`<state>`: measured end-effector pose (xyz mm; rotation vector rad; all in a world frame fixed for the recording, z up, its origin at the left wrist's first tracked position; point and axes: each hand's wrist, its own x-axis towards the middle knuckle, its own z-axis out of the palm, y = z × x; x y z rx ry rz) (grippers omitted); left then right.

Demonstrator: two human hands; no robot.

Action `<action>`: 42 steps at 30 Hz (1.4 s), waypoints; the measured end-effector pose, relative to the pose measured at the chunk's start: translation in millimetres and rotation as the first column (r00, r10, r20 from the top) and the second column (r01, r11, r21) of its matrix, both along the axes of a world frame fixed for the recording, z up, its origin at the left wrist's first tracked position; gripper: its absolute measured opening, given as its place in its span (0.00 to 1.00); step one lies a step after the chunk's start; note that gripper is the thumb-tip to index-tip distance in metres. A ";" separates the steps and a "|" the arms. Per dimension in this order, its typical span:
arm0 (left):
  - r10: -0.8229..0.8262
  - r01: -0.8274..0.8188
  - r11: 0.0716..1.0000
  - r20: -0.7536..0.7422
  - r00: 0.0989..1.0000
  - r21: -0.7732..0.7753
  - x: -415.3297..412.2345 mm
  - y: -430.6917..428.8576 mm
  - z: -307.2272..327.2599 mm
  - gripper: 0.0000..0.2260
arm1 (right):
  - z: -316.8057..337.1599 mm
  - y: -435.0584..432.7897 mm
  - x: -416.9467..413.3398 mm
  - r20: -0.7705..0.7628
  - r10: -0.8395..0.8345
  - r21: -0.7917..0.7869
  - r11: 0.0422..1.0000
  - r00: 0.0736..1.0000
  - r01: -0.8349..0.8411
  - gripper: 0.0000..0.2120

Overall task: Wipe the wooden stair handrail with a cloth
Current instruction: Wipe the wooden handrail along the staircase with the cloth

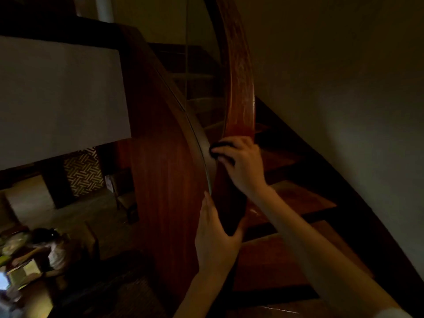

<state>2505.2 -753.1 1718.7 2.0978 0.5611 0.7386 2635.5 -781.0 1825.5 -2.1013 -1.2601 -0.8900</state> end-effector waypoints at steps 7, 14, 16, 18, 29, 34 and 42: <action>-0.050 0.232 0.876 0.399 0.916 -0.423 4.3 7.9 29.1 0.22 | -13.9 -8.8 -25.9 -0.217 0.227 0.102 0.972 0.949 -0.209 0.12; -0.055 0.325 0.896 0.652 0.756 -0.302 53.4 17.6 73.6 0.34 | 15.5 0.0 -11.4 -0.563 0.511 0.442 0.850 0.650 -0.286 0.08; 0.010 0.263 0.912 0.661 0.751 -0.313 69.9 19.5 76.6 0.34 | 20.0 -1.3 1.9 -0.552 0.525 0.439 0.843 0.647 -0.310 0.09; 0.122 0.119 0.938 0.631 0.766 -0.327 81.4 19.1 75.8 0.33 | 21.6 -7.0 23.2 -0.477 0.453 0.364 0.882 0.753 -0.300 0.11; 0.404 -0.265 0.901 0.436 0.804 -0.344 54.3 52.1 100.0 0.27 | 5.2 5.6 48.6 -0.364 0.174 0.230 0.969 0.915 -0.092 0.26; 0.293 -0.179 0.914 0.287 0.912 -0.364 37.6 78.5 108.5 0.23 | 9.7 12.5 42.1 -0.384 0.130 0.258 0.966 0.914 -0.029 0.27; 0.067 0.019 0.847 0.143 0.988 -0.531 51.8 69.9 93.6 0.30 | 14.3 21.2 39.8 -0.288 -0.017 0.189 0.979 0.958 0.074 0.24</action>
